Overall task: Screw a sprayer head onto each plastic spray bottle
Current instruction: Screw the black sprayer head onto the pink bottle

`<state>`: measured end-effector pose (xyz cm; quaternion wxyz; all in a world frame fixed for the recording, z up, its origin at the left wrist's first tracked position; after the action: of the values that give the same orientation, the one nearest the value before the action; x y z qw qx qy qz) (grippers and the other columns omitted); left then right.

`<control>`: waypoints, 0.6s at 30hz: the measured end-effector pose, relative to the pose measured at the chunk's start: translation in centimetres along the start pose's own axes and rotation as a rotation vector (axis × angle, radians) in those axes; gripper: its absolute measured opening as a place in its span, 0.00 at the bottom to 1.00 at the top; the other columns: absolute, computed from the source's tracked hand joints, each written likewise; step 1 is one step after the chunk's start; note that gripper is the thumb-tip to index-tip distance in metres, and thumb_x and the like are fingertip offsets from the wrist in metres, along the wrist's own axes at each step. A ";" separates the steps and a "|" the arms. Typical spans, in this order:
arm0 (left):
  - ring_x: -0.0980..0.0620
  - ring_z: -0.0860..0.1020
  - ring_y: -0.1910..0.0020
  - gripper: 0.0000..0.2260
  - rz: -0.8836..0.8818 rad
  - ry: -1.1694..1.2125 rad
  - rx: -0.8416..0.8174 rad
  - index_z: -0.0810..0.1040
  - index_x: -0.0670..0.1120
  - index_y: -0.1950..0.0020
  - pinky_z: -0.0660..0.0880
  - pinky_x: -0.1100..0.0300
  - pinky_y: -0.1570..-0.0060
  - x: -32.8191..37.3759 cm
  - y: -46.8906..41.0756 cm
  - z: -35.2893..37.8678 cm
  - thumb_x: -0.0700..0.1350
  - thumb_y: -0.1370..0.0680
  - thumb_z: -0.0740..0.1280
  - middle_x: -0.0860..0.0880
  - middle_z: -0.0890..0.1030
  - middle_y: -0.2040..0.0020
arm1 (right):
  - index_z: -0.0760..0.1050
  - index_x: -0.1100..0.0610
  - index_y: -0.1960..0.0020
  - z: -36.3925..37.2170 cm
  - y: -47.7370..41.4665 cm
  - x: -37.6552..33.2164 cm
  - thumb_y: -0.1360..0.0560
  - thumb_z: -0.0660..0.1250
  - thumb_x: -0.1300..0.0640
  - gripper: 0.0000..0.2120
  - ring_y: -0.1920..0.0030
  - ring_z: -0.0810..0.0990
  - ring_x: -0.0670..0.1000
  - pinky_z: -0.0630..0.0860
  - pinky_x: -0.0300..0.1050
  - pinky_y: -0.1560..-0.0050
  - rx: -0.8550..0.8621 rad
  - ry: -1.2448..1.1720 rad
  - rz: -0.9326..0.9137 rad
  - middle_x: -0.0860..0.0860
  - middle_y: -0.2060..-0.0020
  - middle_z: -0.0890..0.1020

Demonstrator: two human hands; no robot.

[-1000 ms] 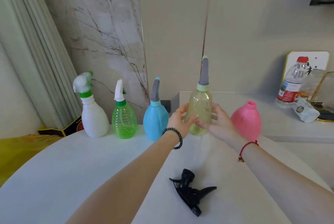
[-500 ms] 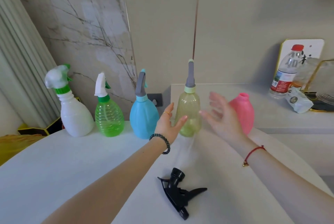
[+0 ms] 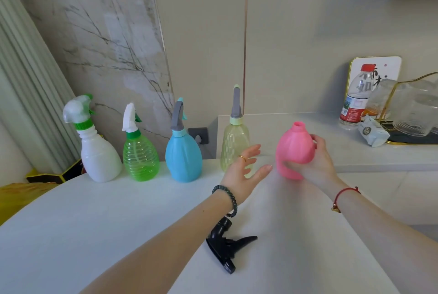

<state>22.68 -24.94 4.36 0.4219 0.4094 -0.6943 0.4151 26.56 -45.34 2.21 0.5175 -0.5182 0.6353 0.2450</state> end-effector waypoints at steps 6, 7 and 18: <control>0.54 0.67 0.36 0.29 -0.019 0.005 -0.019 0.59 0.54 0.31 0.69 0.65 0.46 2.2 1.6 -3.8 0.50 0.28 0.67 0.55 0.67 0.36 | 0.60 0.39 0.40 1.3 5.5 -9.8 0.44 0.79 0.54 0.40 0.46 0.72 0.40 0.70 0.35 0.56 -0.172 -0.095 -0.301 0.35 0.44 0.70; 0.54 0.68 0.36 0.30 0.006 0.012 -0.010 0.58 0.54 0.31 0.69 0.66 0.46 3.1 2.1 -4.6 0.49 0.29 0.68 0.54 0.67 0.35 | 0.60 0.36 0.42 2.2 7.0 -11.4 0.44 0.79 0.53 0.39 0.45 0.72 0.37 0.72 0.33 0.56 -0.239 -0.124 -0.328 0.32 0.44 0.69; 0.62 0.74 0.53 0.24 -0.053 -0.092 0.106 0.64 0.65 0.49 0.74 0.73 0.63 3.0 12.7 -13.5 0.48 0.35 0.74 0.62 0.72 0.49 | 0.59 0.40 0.32 12.2 18.5 -15.5 0.27 0.65 0.48 0.26 0.35 0.68 0.38 0.67 0.36 0.38 -0.786 -0.052 -0.363 0.38 0.36 0.70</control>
<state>13.45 -9.06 8.23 0.3780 0.4680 -0.6790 0.4207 13.47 -22.33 7.97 0.3315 -0.7728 0.3790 0.3862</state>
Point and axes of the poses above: each hand's wrist, its own y-axis away from the middle knuckle, its own z-axis out of the palm, x = y × z, the point moved 9 cm from there along -y, towards the middle knuckle
